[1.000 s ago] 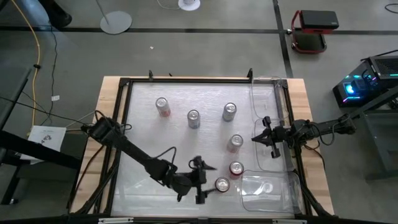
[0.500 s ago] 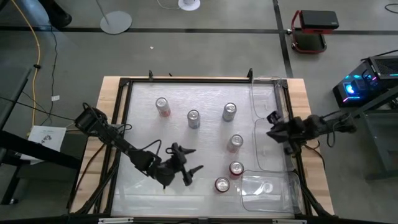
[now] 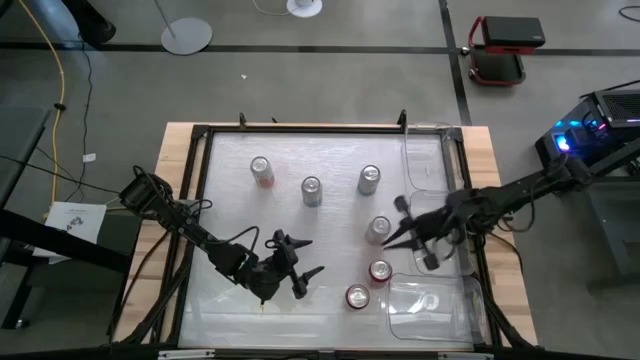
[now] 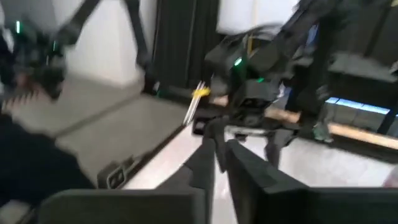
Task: Sort soda cans
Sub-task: Put the left red-black soda can into the bottom transparent bin
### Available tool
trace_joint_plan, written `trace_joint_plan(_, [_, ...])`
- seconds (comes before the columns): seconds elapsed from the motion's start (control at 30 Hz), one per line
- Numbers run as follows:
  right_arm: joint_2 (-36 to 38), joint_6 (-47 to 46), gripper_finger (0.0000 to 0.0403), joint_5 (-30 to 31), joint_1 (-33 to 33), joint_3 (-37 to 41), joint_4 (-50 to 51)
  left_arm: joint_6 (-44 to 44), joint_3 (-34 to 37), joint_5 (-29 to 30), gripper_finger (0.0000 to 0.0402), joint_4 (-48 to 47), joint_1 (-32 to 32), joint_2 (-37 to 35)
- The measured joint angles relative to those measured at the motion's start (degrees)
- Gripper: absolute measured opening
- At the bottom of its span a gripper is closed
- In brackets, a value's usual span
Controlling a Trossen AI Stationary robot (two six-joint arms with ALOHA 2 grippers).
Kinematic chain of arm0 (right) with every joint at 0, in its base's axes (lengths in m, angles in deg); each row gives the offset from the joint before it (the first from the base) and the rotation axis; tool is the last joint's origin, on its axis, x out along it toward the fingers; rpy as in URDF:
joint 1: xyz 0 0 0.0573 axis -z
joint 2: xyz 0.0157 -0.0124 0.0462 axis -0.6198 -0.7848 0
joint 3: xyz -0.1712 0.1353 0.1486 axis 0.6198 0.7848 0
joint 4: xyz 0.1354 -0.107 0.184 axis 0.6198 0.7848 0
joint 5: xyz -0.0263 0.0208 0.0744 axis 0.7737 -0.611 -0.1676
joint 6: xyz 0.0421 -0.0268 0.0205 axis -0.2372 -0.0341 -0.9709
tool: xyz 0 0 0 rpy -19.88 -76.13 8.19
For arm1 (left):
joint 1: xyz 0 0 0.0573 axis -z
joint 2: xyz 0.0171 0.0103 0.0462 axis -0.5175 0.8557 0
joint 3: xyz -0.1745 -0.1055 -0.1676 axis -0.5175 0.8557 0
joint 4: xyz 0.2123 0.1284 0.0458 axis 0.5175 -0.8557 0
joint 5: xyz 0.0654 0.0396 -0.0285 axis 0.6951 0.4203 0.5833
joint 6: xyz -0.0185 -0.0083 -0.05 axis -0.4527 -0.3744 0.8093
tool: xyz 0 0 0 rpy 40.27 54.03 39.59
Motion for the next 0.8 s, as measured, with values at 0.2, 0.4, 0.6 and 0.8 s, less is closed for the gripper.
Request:
trace_joint_plan(0.2, [-15.49,-2.70,0.0160,-5.57,-2.36,-17.88,19.41,3.12,0.00,2.61,0.0355,-1.45,2.40,0.02])
trace_joint_plan(0.4, [-28.75,-1.25,0.0248,-8.81,-6.01,-32.77,32.23,7.19,0.00,6.98,0.0355,-4.32,4.87,0.04])
trace_joint_plan(0.6, [-38.10,4.05,0.0256,-5.41,-9.20,-42.18,43.37,10.79,0.00,7.70,0.0355,-7.25,6.63,0.07])
trace_joint_plan(0.8, [-44.99,3.30,0.0257,-2.71,-9.50,-48.36,50.45,12.73,0.00,7.77,0.0355,-8.57,7.44,0.07])
